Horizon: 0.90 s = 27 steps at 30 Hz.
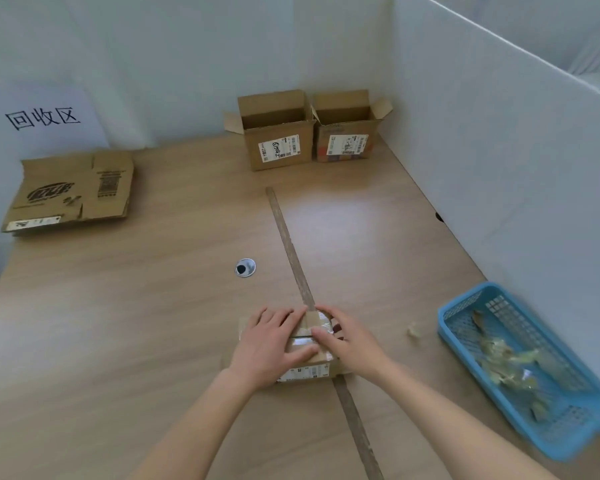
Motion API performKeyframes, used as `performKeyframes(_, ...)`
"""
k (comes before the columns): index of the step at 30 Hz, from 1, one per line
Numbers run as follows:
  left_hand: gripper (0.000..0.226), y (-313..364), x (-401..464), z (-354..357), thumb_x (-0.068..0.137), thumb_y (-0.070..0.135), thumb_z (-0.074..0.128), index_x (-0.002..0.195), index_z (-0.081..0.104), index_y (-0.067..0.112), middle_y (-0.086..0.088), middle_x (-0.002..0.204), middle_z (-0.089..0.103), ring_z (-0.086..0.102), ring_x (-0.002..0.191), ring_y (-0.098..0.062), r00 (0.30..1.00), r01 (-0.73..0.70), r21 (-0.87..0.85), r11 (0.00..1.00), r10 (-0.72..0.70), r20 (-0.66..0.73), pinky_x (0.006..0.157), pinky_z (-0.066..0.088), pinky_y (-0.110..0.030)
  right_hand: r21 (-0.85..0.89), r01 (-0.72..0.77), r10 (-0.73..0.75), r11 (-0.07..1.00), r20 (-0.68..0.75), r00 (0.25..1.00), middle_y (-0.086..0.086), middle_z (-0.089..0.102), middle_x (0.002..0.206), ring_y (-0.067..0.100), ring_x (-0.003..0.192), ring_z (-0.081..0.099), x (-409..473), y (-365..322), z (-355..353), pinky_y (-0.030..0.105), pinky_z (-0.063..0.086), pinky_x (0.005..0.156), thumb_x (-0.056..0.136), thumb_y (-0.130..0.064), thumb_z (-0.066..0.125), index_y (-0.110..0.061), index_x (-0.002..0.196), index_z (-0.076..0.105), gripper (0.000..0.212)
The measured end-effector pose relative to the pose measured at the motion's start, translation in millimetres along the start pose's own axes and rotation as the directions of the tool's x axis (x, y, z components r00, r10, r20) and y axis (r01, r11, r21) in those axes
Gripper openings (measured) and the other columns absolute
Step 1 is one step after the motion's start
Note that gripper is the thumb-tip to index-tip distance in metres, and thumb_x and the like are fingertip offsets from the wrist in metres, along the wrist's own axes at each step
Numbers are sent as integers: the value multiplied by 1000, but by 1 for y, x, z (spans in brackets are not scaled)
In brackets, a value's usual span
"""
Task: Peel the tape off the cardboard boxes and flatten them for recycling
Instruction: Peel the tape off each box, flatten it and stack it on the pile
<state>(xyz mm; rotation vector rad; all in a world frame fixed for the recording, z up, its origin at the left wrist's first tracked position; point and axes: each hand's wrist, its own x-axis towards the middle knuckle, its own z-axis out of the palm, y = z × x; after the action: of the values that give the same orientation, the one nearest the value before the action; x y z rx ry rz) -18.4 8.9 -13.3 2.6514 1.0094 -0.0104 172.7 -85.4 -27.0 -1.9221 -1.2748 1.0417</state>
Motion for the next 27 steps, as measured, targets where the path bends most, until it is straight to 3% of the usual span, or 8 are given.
performKeyframes(4,78,3,-11,15,92,78,31,154,41,30,8,136,57,52,125,-17,990,-27,93,995,40,-132,114,30,-40,143,23,-27,989,29,999,-19,59,132,3,109,64,-11,14,-8,36,55,97,101,-42,57,-48,138,53,38)
performKeyframes(7,70,6,-9,18,95,71,37,148,51,28,6,124,63,59,116,-19,979,-23,110,994,44,-197,105,35,-38,116,126,-118,985,-73,990,-17,60,133,5,108,66,-21,19,-9,34,56,94,100,-29,62,-40,138,56,40)
performKeyframes(10,66,14,-6,17,96,67,36,143,58,27,1,117,67,64,108,-22,974,56,104,993,-32,-225,98,42,-41,-17,222,-222,975,-167,961,-24,54,130,5,102,65,-27,19,-9,30,59,82,94,-40,66,-43,136,55,43)
performKeyframes(14,66,19,-5,18,97,67,34,141,60,25,1,113,69,66,101,-24,967,109,96,989,-83,-239,95,42,-43,-225,328,-351,918,-69,934,-27,41,136,-3,114,54,-33,16,-9,19,53,78,79,-65,71,-48,125,61,50)
performKeyframes(16,69,18,-5,18,97,68,29,146,55,27,2,118,67,64,107,-23,972,108,91,990,-86,-220,98,41,-43,-301,387,-414,872,-29,910,-21,40,142,-1,119,49,-38,18,-11,23,52,83,78,-60,74,-48,125,61,50)
performKeyframes(19,73,14,-5,19,97,70,16,156,36,33,8,134,58,53,123,-18,986,110,103,989,-96,-135,107,31,-40,-357,459,-497,814,-20,867,-11,53,139,13,120,55,-45,23,-15,39,57,80,84,-42,72,-36,116,70,32)
performKeyframes(23,75,14,-6,21,97,69,10,159,28,32,8,140,53,47,129,-16,990,109,98,989,-99,-102,112,26,-40,-444,570,-610,692,63,790,-6,64,122,12,106,63,-47,21,-18,33,58,69,88,-25,76,-29,108,76,20)
performKeyframes(27,76,16,-8,21,96,70,9,159,29,33,9,139,53,46,130,-15,989,120,89,989,-112,-95,112,25,-40,-522,629,-669,576,140,730,-6,67,104,14,92,66,-43,10,-26,34,55,60,87,-23,78,-23,93,75,6)
